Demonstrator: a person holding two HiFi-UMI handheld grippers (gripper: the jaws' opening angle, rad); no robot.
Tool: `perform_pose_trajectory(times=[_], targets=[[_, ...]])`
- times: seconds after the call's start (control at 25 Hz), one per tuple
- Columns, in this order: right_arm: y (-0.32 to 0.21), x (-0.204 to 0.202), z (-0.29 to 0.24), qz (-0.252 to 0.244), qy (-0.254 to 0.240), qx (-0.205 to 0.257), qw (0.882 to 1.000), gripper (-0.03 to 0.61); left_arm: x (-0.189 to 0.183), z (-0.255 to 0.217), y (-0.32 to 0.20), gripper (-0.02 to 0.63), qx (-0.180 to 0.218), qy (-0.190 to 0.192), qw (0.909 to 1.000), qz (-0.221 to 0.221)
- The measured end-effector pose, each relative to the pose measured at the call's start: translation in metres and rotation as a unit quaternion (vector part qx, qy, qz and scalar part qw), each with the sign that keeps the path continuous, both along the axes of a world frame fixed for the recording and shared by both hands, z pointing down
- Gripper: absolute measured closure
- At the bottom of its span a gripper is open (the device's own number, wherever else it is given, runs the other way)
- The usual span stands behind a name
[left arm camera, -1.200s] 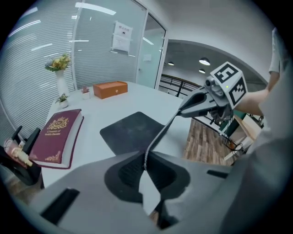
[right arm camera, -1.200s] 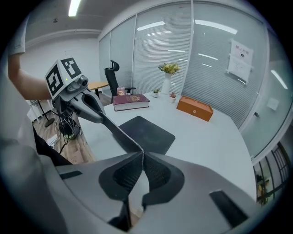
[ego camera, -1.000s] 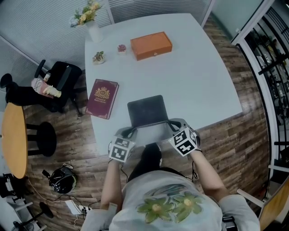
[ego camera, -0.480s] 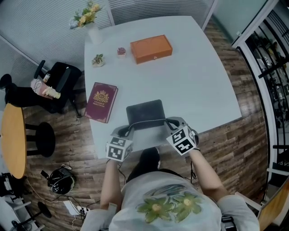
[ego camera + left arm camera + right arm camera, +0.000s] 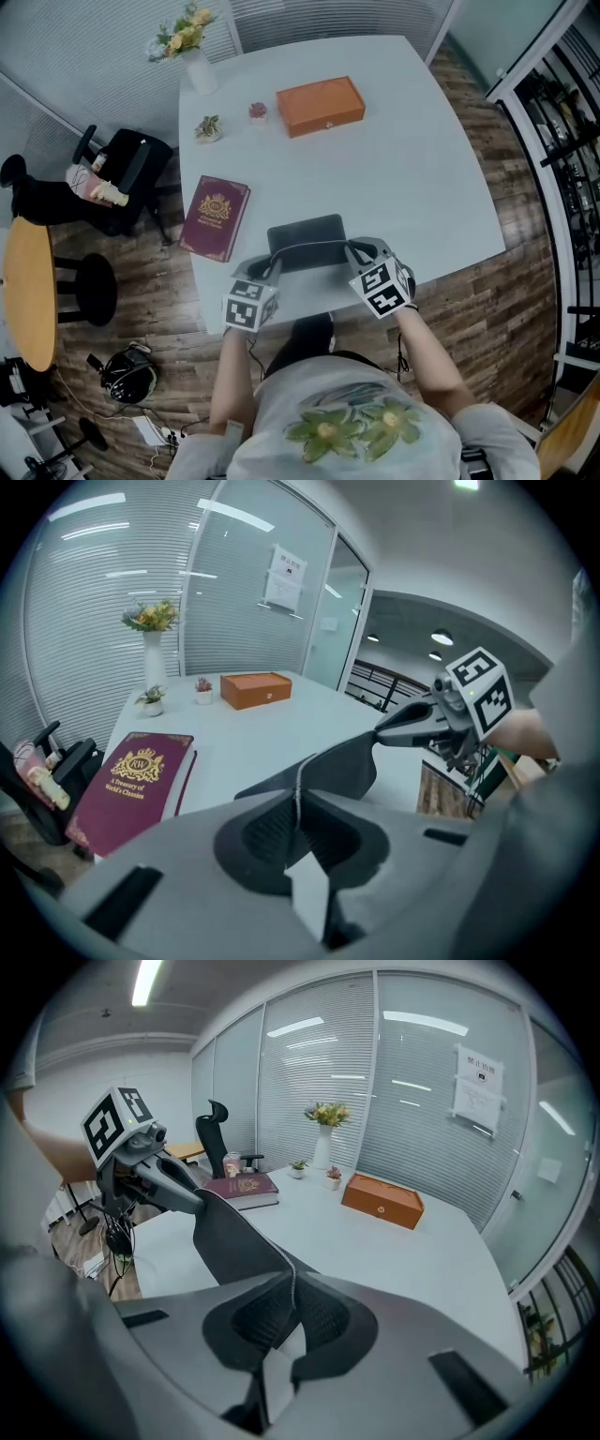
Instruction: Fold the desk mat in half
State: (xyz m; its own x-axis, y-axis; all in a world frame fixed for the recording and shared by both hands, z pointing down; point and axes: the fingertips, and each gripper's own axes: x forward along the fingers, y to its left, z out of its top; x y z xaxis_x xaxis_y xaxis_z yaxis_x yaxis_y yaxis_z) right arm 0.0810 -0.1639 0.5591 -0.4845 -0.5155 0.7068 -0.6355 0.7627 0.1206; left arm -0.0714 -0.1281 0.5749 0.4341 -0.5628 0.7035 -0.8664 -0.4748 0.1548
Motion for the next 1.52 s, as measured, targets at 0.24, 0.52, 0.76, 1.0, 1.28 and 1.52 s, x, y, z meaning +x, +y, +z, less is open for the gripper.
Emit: perform_pose_trajectory(times=[0.24, 0.52, 0.76, 1.0, 1.28, 1.52], targets=[[-0.021, -0.008, -0.007, 0.005, 0.002, 0.007, 1.000, 0.552, -0.006, -0.008, -0.017, 0.594, -0.001, 0.007, 0.9999, -0.007], [-0.044, -0.014, -0.013, 0.016, 0.002, 0.012, 1.000, 0.552, -0.011, -0.015, -0.038, 0.594, 0.004, 0.013, 0.9999, -0.011], [-0.062, -0.018, -0.020, 0.022, 0.001, 0.022, 1.000, 0.552, -0.016, -0.021, -0.057, 0.594, 0.015, 0.020, 0.9996, -0.015], [-0.077, -0.023, -0.017, 0.025, 0.005, 0.018, 1.000, 0.552, -0.021, -0.017, -0.071, 0.594, -0.001, 0.028, 0.9994, -0.022], [-0.093, -0.025, -0.005, 0.027, 0.008, 0.002, 1.000, 0.552, -0.023, -0.007, -0.087, 0.594, -0.015, 0.030, 0.9991, -0.026], [-0.105, -0.027, 0.014, 0.021, 0.012, -0.015, 1.000, 0.552, -0.025, 0.013, -0.097, 0.594, -0.040, 0.022, 0.9983, -0.035]])
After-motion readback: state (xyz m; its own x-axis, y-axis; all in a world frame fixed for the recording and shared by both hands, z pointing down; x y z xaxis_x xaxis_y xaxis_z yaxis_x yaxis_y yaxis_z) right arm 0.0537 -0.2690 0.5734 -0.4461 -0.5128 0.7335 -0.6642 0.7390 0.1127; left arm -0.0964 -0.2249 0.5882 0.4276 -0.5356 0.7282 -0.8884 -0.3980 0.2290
